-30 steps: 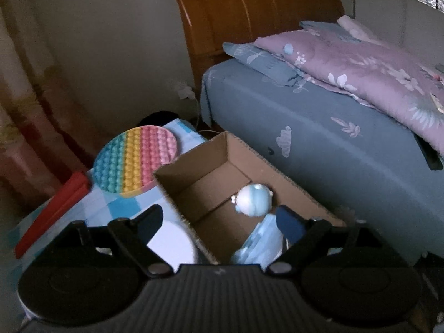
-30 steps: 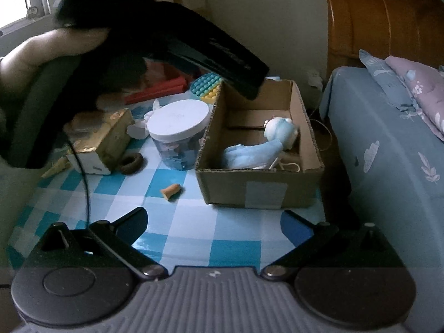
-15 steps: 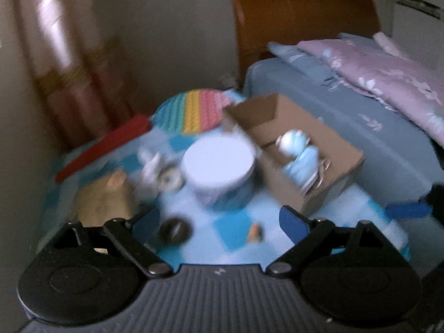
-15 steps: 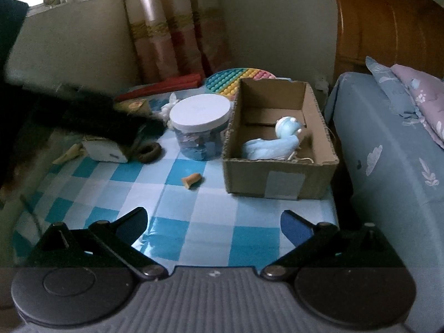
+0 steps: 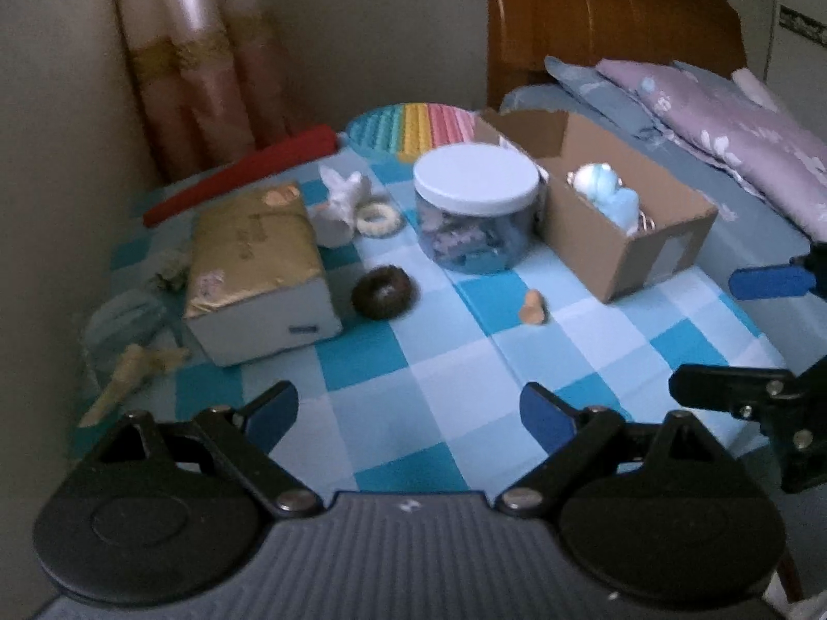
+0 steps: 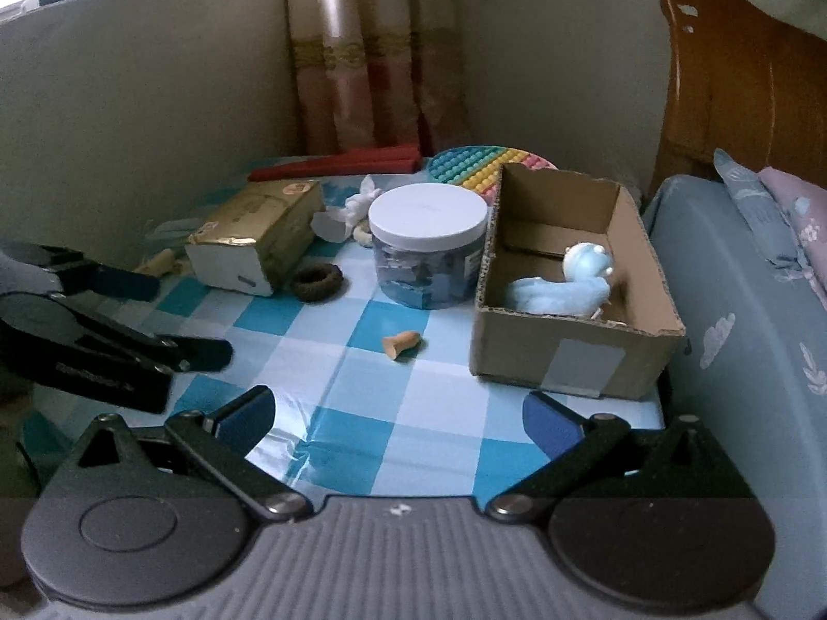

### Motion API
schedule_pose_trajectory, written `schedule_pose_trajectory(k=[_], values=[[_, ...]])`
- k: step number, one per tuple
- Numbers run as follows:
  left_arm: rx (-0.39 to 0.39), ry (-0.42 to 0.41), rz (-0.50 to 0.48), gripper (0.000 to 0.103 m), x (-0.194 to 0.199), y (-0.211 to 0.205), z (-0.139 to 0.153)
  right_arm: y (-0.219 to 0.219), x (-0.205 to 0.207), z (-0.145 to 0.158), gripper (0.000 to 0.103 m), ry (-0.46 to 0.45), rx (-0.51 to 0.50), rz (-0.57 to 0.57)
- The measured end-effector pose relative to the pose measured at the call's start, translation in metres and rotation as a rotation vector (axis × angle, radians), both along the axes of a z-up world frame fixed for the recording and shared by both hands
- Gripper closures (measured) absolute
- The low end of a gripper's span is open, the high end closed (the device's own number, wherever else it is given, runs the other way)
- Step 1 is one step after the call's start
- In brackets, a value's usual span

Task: Organize soft objects
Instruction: 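Move the left gripper to the small tan wooden peg and grasp it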

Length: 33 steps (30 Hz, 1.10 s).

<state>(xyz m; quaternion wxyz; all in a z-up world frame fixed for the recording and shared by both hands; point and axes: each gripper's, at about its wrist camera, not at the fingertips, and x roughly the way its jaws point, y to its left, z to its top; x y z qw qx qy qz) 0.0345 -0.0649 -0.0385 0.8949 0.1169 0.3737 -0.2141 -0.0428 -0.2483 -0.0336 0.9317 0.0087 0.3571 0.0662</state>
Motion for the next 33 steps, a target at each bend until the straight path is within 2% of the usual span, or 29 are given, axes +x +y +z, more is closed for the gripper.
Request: schedule_pose_trajectory(k=[6, 14, 20, 21, 24, 27, 32, 33], values=[[-0.014, 0.036, -0.012, 0.01, 0.01, -0.005, -0.017, 0.003, 0.009, -0.008, 0.0, 0.019, -0.014, 0.017], [0.005, 0.035, -0.023, 0.011, 0.022, -0.006, -0.026, 0.005, 0.025, -0.021, 0.0, 0.047, -0.014, 0.043], [0.004, 0.01, -0.139, 0.013, 0.027, -0.023, -0.027, 0.002, 0.027, -0.032, 0.0, 0.071, -0.027, 0.075], [0.009, 0.007, -0.153, 0.014, 0.028, -0.028, -0.028, 0.0, 0.027, -0.033, 0.0, 0.078, -0.023, 0.08], [0.015, 0.0, -0.198, 0.03, 0.031, -0.044, -0.03, -0.004, 0.026, -0.04, 0.0, 0.099, -0.017, 0.087], [0.013, 0.005, -0.227, 0.04, 0.034, -0.061, -0.035, -0.005, 0.024, -0.045, 0.0, 0.111, -0.024, 0.095], [0.019, -0.004, -0.273, 0.044, 0.038, -0.085, -0.039, -0.011, 0.024, -0.047, 0.0, 0.112, -0.01, 0.103], [0.021, -0.004, -0.274, 0.047, 0.039, -0.088, -0.04, -0.013, 0.024, -0.047, 0.0, 0.11, -0.005, 0.103]])
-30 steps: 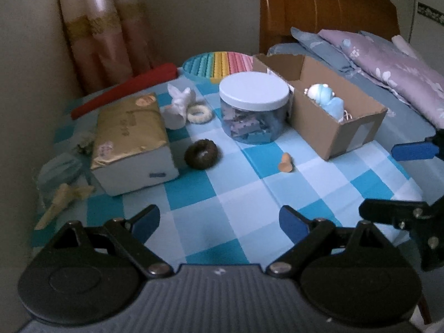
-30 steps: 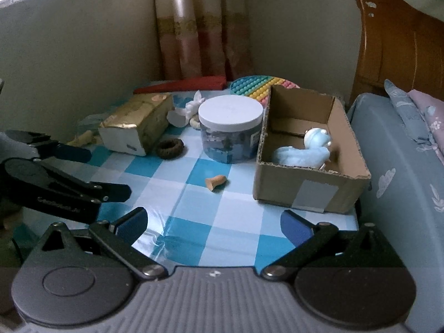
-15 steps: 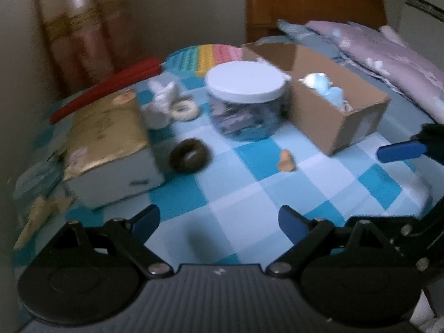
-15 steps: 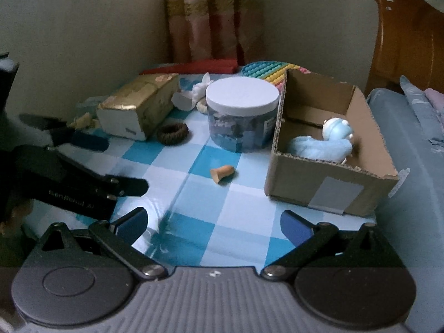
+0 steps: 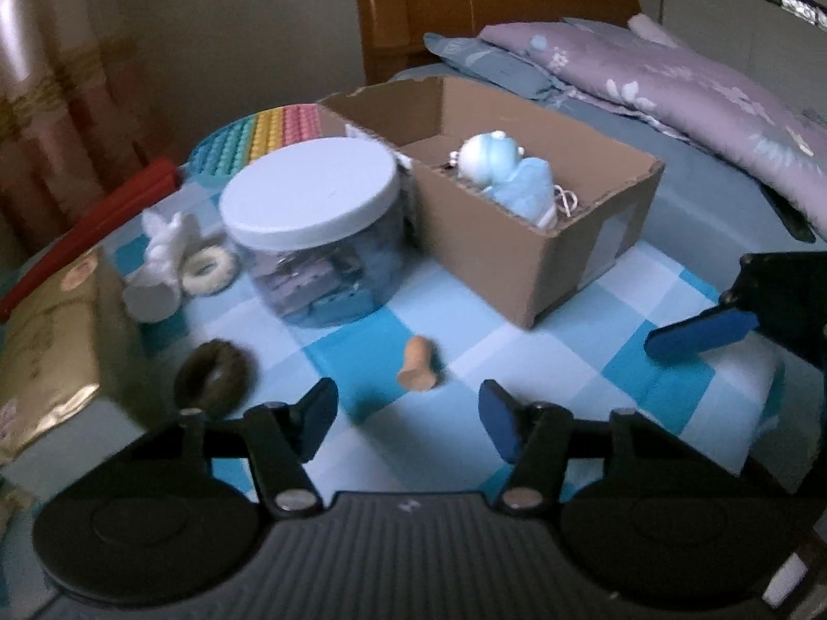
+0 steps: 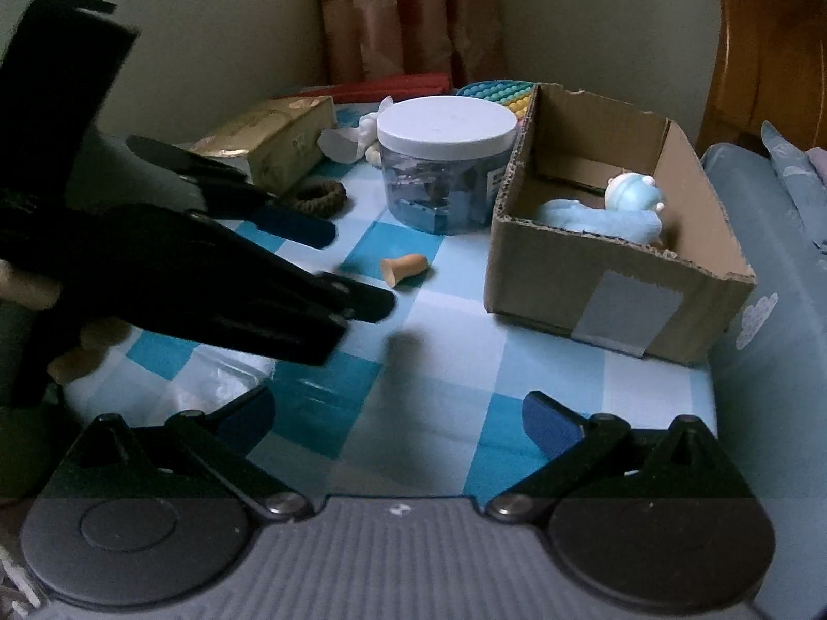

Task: Organize soft objects
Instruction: 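Move the left gripper to the small tan wooden peg and grasp it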

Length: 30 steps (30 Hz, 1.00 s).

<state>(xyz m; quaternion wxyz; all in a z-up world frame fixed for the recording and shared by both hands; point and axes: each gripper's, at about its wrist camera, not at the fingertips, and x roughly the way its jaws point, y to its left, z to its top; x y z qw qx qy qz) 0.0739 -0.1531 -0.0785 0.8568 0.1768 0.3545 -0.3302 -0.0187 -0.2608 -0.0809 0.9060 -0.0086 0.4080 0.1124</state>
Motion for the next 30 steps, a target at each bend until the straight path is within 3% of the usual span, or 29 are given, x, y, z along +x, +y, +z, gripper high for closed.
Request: schedule_pose_trajectory(k=[20, 26, 30], values=[[0.029, 0.001, 0.142, 0.049, 0.022, 0.015, -0.003, 0.0, -0.001, -0.001, 0.0, 0.004, 0.049, 0.021], [-0.012, 0.023, 0.086, 0.049, 0.012, 0.005, 0.003, -0.001, 0.0, -0.003, 0.0, 0.009, 0.057, 0.023], [0.005, 0.004, 0.081, 0.049, 0.013, -0.012, -0.001, -0.001, 0.0, -0.004, 0.0, 0.012, 0.061, 0.03]])
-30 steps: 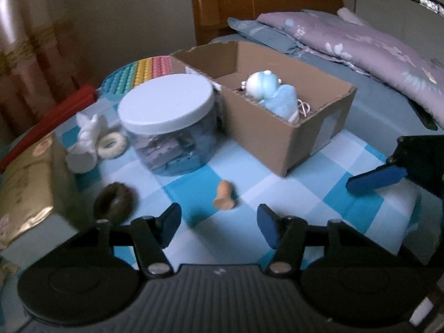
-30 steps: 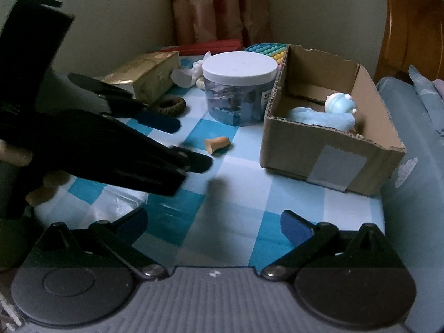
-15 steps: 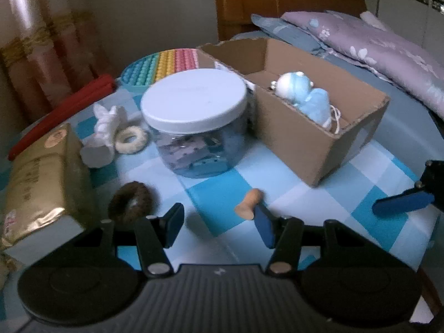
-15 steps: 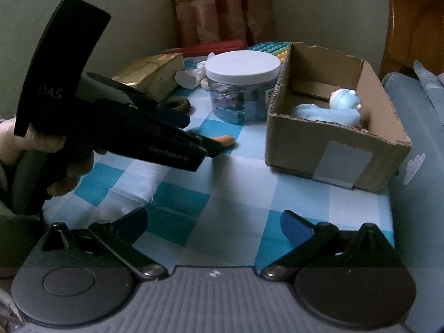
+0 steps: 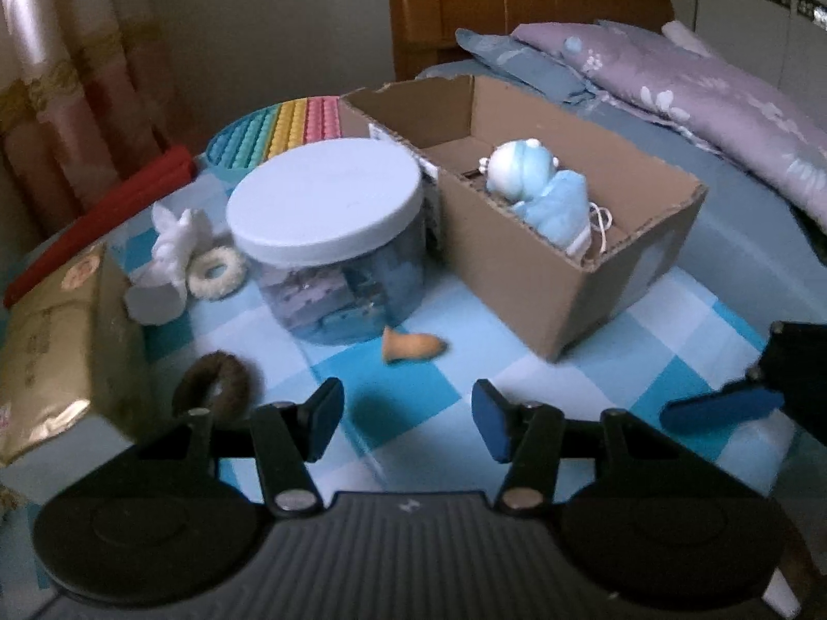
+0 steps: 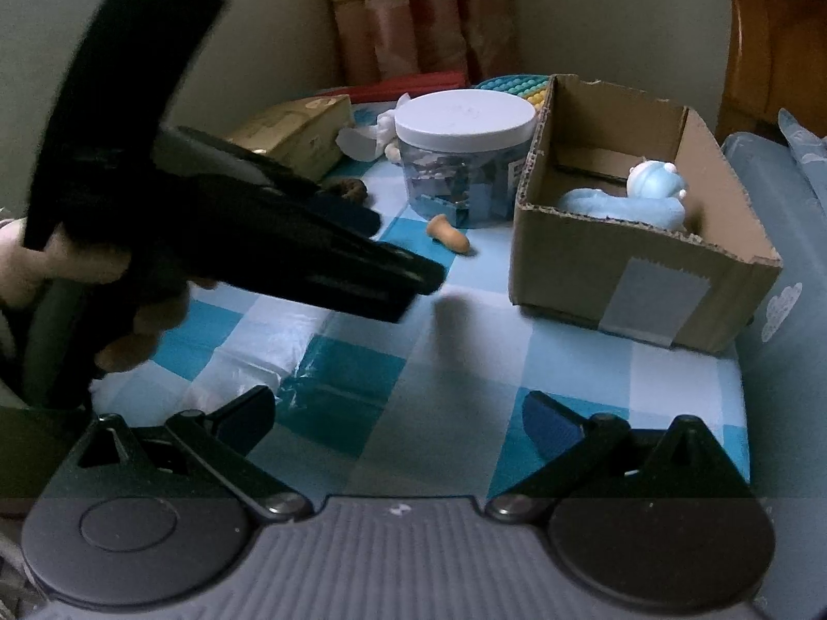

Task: Organize soft objects
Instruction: 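Move the left gripper to the small tan wooden peg and grasp it, then grasp the brown hair tie with the right gripper while the left gripper holds the peg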

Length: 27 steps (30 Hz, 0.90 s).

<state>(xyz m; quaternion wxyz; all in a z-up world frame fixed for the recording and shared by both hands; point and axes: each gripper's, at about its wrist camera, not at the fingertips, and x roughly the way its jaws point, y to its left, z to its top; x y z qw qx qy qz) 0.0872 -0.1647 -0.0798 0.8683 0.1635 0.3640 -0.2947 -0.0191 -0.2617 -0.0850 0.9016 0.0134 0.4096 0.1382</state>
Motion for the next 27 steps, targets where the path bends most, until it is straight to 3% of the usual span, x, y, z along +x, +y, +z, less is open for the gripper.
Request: schedule_pose_trajectory(k=[5, 7, 13, 15, 17, 27], values=[[-0.001, -0.019, 0.026, 0.05, 0.005, -0.009, -0.003, 0.0, 0.0, 0.0, 0.0, 0.0, 0.012, 0.005], [0.002, -0.019, 0.034, 0.056, 0.008, -0.01, -0.004, -0.001, 0.0, 0.0, 0.0, 0.002, 0.015, 0.005], [-0.021, 0.006, 0.055, 0.058, 0.014, -0.012, -0.006, -0.002, 0.002, -0.001, 0.0, 0.008, 0.024, 0.001], [-0.034, 0.019, 0.057, 0.07, 0.015, -0.013, -0.005, -0.003, 0.002, -0.001, 0.0, 0.01, 0.022, -0.001], [-0.046, 0.038, 0.058, 0.076, 0.016, -0.012, -0.005, -0.004, 0.002, -0.002, 0.0, 0.012, 0.02, -0.003], [-0.022, 0.054, 0.069, 0.078, 0.006, 0.01, 0.007, 0.001, 0.005, 0.002, 0.0, 0.006, -0.052, -0.02]])
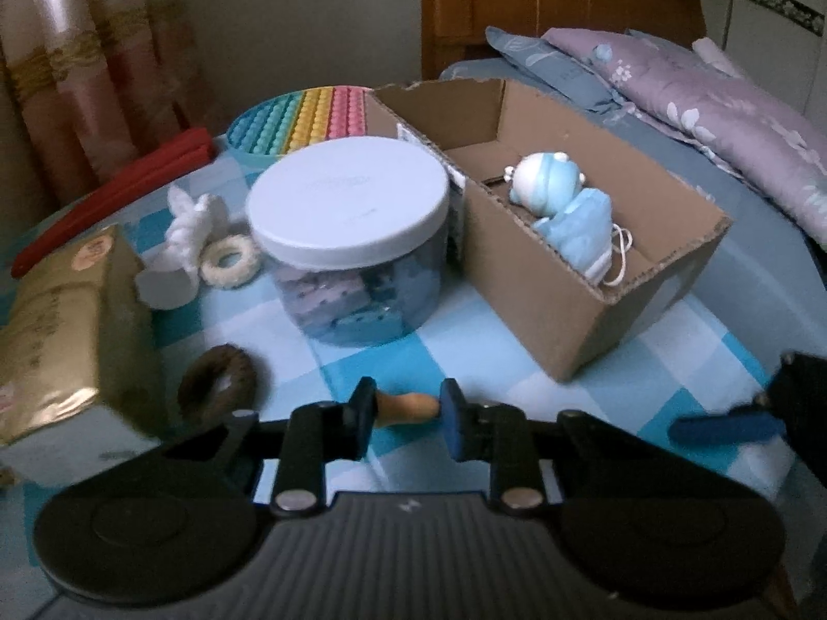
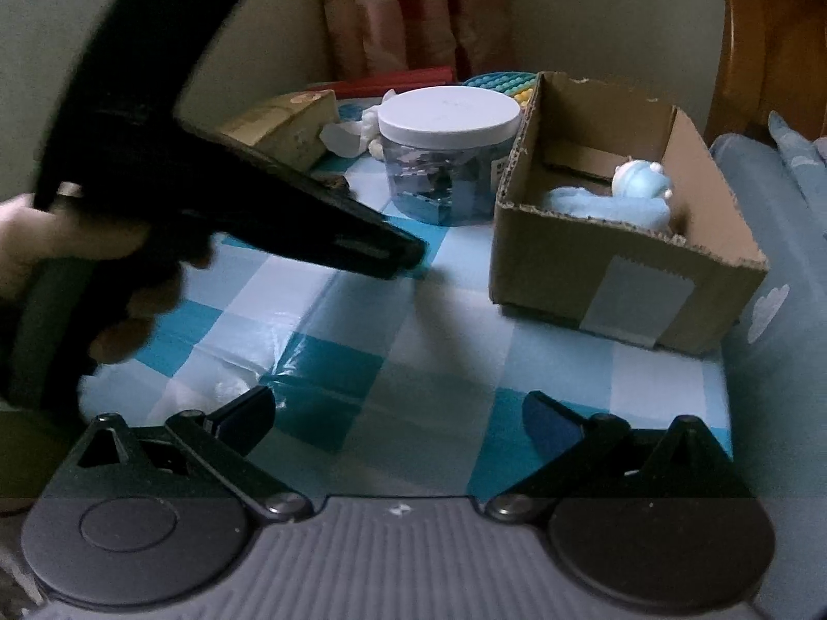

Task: Organize soft objects
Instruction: 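Grasp the brown hair tie with the right gripper while the left gripper holds the peg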

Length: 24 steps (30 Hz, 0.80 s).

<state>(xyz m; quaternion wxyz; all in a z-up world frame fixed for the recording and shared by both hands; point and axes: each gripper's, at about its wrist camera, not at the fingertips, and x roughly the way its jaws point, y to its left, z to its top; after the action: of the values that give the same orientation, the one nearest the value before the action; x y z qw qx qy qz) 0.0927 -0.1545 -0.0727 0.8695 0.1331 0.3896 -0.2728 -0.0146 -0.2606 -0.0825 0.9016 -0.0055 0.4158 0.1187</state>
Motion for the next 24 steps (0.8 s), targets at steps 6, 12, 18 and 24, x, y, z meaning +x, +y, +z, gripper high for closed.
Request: schedule_pose_trajectory(k=[6, 12, 18, 24], values=[[0.029, 0.004, 0.027, 0.078, -0.011, 0.029, 0.008, 0.013, 0.006, 0.006, 0.0, -0.01, -0.045, 0.016], [0.022, 0.006, 0.071, 0.078, -0.018, 0.059, 0.013, 0.03, 0.015, 0.01, 0.001, -0.019, -0.058, 0.049], [0.008, -0.008, 0.116, 0.078, -0.019, 0.086, 0.02, 0.049, 0.029, 0.02, 0.002, -0.054, -0.066, 0.08], [-0.003, -0.015, 0.195, 0.078, -0.018, 0.113, 0.023, 0.073, 0.05, 0.029, 0.007, -0.104, -0.105, 0.139]])
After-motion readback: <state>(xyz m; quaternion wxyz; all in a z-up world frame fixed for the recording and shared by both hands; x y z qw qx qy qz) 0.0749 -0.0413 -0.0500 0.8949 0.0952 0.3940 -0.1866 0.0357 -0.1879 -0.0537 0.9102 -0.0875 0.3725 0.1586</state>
